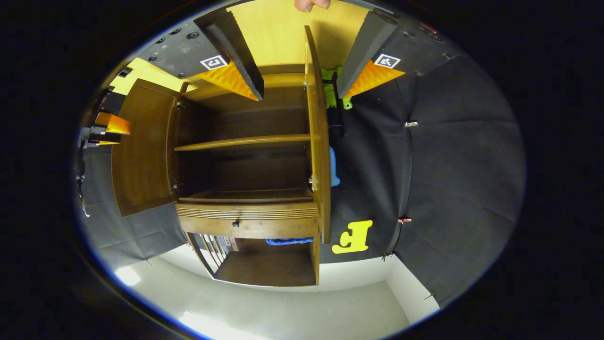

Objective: Open the right door of the double-door shoe cabinet with the right hand, and open the left door with the left hand.

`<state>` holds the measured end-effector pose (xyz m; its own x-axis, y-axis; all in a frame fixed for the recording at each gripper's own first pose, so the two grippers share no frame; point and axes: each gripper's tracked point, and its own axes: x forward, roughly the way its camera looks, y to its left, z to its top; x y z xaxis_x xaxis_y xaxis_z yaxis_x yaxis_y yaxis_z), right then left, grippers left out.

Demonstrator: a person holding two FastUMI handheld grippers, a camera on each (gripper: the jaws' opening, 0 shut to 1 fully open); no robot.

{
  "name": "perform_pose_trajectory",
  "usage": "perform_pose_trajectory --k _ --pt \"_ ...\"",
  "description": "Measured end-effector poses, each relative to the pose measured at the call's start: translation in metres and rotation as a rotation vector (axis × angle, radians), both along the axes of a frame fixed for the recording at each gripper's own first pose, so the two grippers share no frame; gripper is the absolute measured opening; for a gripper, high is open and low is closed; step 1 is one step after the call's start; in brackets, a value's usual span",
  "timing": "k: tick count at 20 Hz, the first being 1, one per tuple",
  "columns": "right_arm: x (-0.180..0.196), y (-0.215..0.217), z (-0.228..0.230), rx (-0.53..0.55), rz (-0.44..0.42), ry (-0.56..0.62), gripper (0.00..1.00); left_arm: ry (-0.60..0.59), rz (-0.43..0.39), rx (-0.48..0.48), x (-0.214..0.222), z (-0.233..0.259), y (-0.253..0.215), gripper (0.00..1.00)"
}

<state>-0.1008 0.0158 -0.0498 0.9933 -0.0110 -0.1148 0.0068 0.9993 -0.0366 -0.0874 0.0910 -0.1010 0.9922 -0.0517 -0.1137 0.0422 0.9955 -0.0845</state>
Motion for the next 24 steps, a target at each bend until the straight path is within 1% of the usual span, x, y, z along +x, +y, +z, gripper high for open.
perform_pose_trajectory --k 1,2,3,4,5,6,7,8,9,10,11,12,14,15,17,18,19,20,21,22,23,24 --pt "-0.002 0.003 0.0 0.001 0.005 0.0 0.98 -0.002 -0.009 -0.001 -0.001 0.001 -0.011 0.98" --pt "-0.003 0.006 0.001 0.003 0.012 -0.002 0.96 0.001 -0.014 0.005 -0.002 0.0 -0.02 0.98" --pt "-0.004 0.009 0.002 0.008 0.016 -0.005 0.98 -0.001 -0.011 0.014 -0.002 0.001 -0.027 0.98" --pt "-0.005 0.011 0.003 0.013 0.019 -0.009 0.96 -0.006 -0.009 0.023 -0.001 0.002 -0.034 0.99" --pt "-0.006 0.014 0.004 0.02 0.021 -0.016 0.98 -0.012 -0.015 0.028 -0.001 0.002 -0.045 0.99" --pt "-0.006 0.017 0.005 0.024 0.022 -0.021 0.95 -0.014 -0.026 0.029 0.001 0.002 -0.056 0.99" --pt "-0.005 0.019 0.006 0.026 0.023 -0.023 0.95 -0.015 -0.033 0.031 0.002 0.001 -0.067 0.99" --pt "-0.005 0.021 0.006 0.028 0.021 -0.026 0.98 -0.015 -0.037 0.032 0.002 0.0 -0.074 0.99" --pt "-0.005 0.023 0.006 0.029 0.022 -0.029 0.96 -0.013 -0.038 0.037 0.004 -0.001 -0.082 1.0" --pt "-0.005 0.025 0.006 0.03 0.023 -0.032 0.96 -0.012 -0.035 0.042 0.006 -0.002 -0.086 0.97" --pt "-0.005 0.027 0.007 0.032 0.025 -0.034 0.96 -0.013 -0.031 0.047 0.007 -0.002 -0.09 1.0" --pt "-0.005 0.028 0.007 0.033 0.025 -0.037 0.96 -0.019 -0.027 0.047 0.007 -0.002 -0.095 1.0" --pt "-0.004 0.029 0.006 0.032 0.024 -0.039 0.96 -0.029 -0.025 0.043 0.01 -0.001 -0.101 1.0" --pt "-0.002 0.029 0.007 0.03 0.024 -0.042 0.98 -0.033 -0.021 0.043 0.011 0.0 -0.103 1.0" --pt "-0.002 0.028 0.01 0.024 0.016 -0.058 0.98 -0.047 -0.007 0.038 0.013 0.003 -0.103 1.0" --pt "0.0 0.027 0.012 0.023 0.011 -0.068 1.0 -0.05 -0.005 0.033 0.013 0.003 -0.104 1.0" --pt "0.002 0.028 0.014 0.023 0.009 -0.076 1.0 -0.047 -0.004 0.03 0.013 0.003 -0.105 0.97" --pt "0.002 0.029 0.014 0.024 0.011 -0.083 0.96 -0.042 -0.002 0.03 0.012 0.0 -0.107 1.0" --pt "0.003 0.031 0.013 0.022 0.012 -0.084 0.98 -0.036 0.004 0.034 0.012 -0.002 -0.106 1.0" --pt "0.005 0.031 0.012 0.02 0.01 -0.085 0.98 -0.03 0.012 0.04 0.01 -0.005 -0.103 0.97" --pt "0.006 0.032 0.011 0.018 0.009 -0.087 0.98 -0.029 0.016 0.046 0.008 -0.006 -0.102 1.0" --pt "0.007 0.033 0.01 0.017 0.01 -0.089 0.98 -0.03 0.019 0.048 0.007 -0.006 -0.103 1.0"
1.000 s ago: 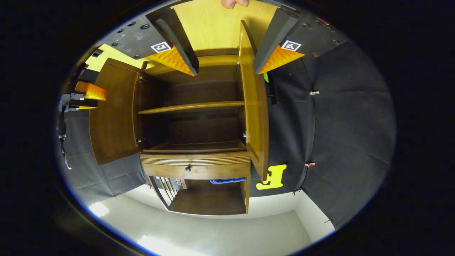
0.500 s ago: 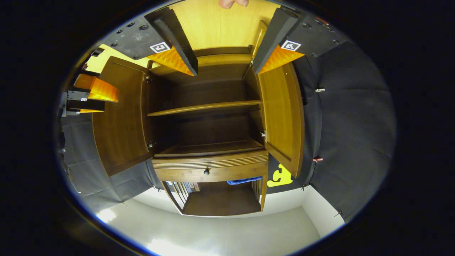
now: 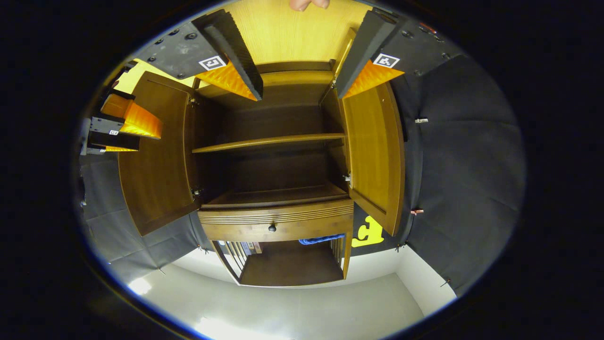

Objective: Open the right door of the double-door shoe cabinet with the right hand, and open the left door with the left hand.

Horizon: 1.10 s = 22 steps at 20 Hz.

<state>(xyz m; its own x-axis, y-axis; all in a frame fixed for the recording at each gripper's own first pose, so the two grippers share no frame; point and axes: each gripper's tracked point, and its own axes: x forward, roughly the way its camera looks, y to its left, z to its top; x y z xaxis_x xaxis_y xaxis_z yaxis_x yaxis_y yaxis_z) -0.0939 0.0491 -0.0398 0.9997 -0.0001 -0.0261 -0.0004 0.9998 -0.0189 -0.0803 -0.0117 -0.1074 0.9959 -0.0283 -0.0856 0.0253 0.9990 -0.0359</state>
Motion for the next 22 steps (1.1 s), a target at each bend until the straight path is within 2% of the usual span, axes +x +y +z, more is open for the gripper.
perform_pose_trajectory --k 8,9,10,11,12,13,15,22 --pt "0.004 0.005 -0.012 0.003 -0.003 0.036 0.98 0.025 -0.002 -0.006 -0.007 -0.012 0.0 1.0" --pt "0.004 0.006 -0.012 -0.001 -0.002 0.038 0.98 0.029 -0.005 -0.008 -0.008 -0.012 0.0 0.97" --pt "0.004 0.007 -0.011 -0.005 0.0 0.037 0.98 0.028 -0.003 -0.009 -0.009 -0.013 0.001 1.0" --pt "0.004 0.009 -0.011 -0.008 0.002 0.039 0.98 0.027 -0.002 -0.009 -0.009 -0.012 0.002 0.97" --pt "0.003 0.012 -0.014 -0.01 0.007 0.041 0.98 0.027 0.0 -0.009 -0.009 -0.013 0.003 1.0" --pt "0.003 0.014 -0.014 -0.013 0.011 0.042 0.98 0.028 0.001 -0.011 -0.01 -0.013 0.003 0.97" --pt "0.001 0.017 -0.015 -0.018 0.015 0.045 0.96 0.028 0.001 -0.016 -0.01 -0.012 0.004 1.0" --pt "0.001 0.022 -0.015 -0.024 0.024 0.044 0.98 0.034 0.0 -0.021 -0.013 -0.016 0.006 1.0"
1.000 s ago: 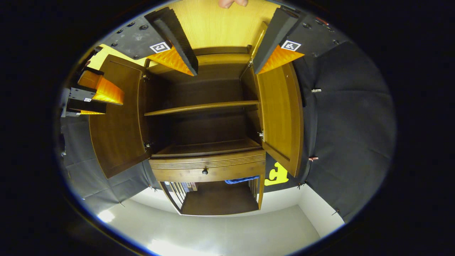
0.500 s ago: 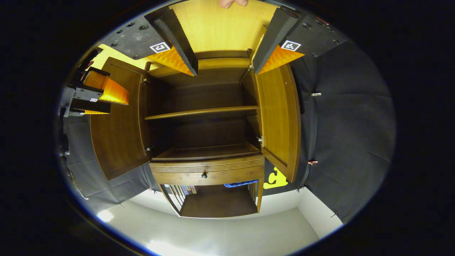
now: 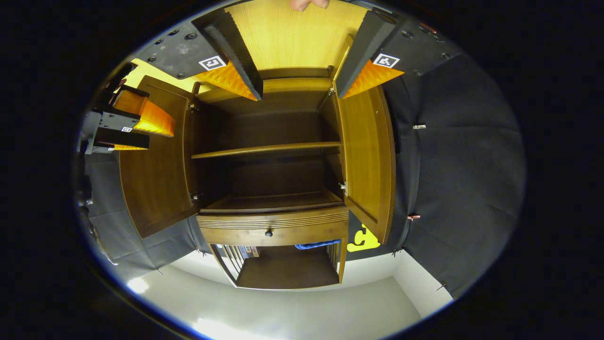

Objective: Open the right door of the double-door shoe cabinet with the right hand, and open the left door with the left hand.

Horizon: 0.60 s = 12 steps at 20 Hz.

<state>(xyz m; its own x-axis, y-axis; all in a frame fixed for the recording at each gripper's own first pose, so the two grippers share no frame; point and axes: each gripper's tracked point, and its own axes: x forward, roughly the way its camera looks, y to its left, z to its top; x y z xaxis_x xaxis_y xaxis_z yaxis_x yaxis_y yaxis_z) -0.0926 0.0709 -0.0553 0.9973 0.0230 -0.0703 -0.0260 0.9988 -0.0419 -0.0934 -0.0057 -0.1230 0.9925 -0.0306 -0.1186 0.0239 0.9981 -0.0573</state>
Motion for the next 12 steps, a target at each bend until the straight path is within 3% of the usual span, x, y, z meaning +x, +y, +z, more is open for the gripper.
perform_pose_trajectory --k 6,12 --pt "-0.001 0.0032 0.0014 -0.001 0.005 -0.004 0.98 -0.007 -0.003 -0.009 -0.0009 0.0038 0.0005 0.97" --pt "-0.0043 0.0059 0.0023 -0.003 0.01 -0.007 0.98 -0.004 -0.003 -0.01 -0.0036 0.0034 0.0014 1.0"
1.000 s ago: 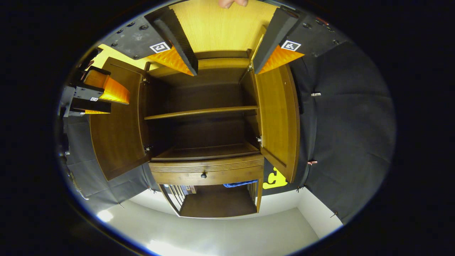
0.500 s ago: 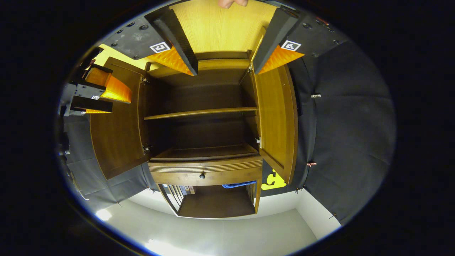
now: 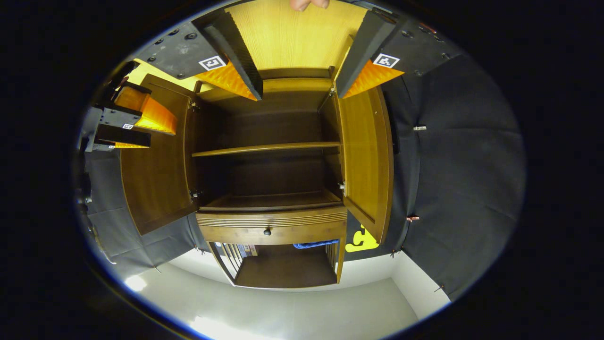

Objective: Open the right door of the double-door shoe cabinet with the right hand, and open the left door with the left hand.

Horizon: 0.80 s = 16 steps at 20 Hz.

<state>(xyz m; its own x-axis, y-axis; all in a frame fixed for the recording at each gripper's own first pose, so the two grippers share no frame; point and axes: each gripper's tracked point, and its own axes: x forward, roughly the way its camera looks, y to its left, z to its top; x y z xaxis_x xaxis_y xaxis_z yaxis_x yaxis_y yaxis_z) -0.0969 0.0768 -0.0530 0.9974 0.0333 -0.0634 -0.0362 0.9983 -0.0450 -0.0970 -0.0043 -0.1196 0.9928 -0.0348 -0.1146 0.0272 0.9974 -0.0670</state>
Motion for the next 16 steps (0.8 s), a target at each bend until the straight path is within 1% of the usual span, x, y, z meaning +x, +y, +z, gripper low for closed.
perform_pose_trajectory --k 16 --pt "-0.0057 0.0025 0.0022 -0.002 0.009 -0.009 0.98 0.002 -0.01 0.001 -0.0065 0.0024 -0.007 1.0"
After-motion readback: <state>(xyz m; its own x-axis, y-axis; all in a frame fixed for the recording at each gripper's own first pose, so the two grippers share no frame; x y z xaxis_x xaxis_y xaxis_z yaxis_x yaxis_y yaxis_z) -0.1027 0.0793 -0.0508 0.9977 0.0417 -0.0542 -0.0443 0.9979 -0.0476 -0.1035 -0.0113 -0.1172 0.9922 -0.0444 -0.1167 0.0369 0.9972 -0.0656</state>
